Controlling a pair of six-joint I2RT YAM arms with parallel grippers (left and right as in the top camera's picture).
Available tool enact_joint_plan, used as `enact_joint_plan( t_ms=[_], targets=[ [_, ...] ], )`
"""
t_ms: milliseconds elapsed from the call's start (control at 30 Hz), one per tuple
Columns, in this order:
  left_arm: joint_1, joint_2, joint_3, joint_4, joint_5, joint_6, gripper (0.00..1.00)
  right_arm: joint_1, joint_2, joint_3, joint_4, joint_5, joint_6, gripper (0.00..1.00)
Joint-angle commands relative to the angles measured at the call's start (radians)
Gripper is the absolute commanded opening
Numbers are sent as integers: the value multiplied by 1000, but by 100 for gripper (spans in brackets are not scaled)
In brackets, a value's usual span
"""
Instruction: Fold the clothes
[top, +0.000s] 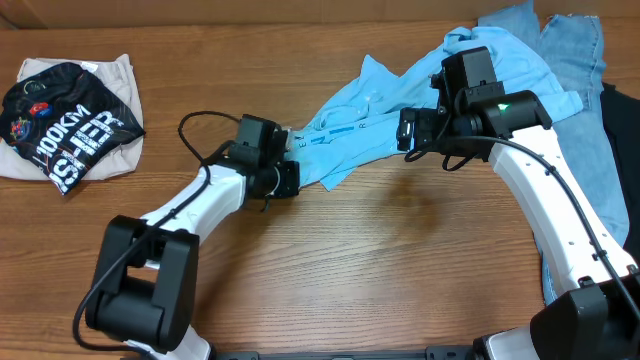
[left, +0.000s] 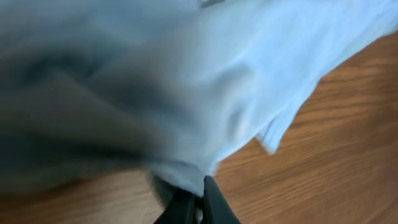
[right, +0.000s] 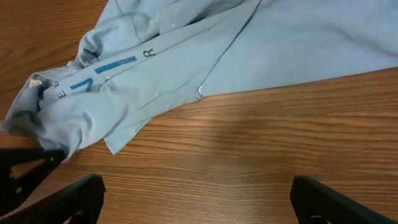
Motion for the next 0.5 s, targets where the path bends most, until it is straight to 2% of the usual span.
enact_joint_plan(
  t_ms=[0,133,233,367,467],
  targets=[
    [86,-142,95,-126,-16,31,4,-14,-5,-3,-5,23,-3,100],
    [266,-308,221,-367,-73,99,4,-44,-5,-3,-8,23,-3,100],
    [425,-402,289,-449,-85,100,4,-63,-5,-3,0,22,-3,100],
    [607,-477,309,-488,81,103,4,-69,-5,-3,40,22,-4,100],
    [652,-481,307,-554,153,108,4,-69,-5,-4,82,22,-3,100]
  ],
)
